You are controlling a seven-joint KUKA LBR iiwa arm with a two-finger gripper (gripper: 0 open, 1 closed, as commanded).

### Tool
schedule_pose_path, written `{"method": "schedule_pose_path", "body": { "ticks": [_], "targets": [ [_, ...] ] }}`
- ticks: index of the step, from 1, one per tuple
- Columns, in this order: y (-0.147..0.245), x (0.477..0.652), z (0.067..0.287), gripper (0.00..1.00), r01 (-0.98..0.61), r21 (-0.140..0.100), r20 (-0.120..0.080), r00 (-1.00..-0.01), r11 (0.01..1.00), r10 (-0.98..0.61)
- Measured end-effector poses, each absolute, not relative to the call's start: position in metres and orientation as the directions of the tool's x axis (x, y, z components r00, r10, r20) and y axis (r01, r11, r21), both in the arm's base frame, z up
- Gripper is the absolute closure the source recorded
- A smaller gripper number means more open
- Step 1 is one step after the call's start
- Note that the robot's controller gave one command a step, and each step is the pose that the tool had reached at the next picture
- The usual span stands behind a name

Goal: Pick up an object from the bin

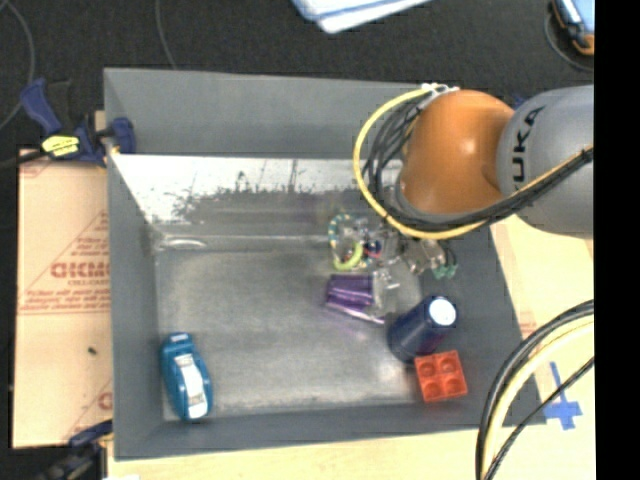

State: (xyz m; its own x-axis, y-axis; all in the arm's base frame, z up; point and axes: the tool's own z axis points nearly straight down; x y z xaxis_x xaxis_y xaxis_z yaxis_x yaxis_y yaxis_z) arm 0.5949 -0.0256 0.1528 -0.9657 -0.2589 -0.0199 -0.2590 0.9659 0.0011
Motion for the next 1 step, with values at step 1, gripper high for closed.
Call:
{"method": "schedule_pose_path", "body": {
  "ticks": [1],
  "targets": [
    [-0.0335, 0.6269, 0.2008, 0.00, -0.474, -0.006, -0.023, -0.880, 0.881, -0.474]
  ]
}}
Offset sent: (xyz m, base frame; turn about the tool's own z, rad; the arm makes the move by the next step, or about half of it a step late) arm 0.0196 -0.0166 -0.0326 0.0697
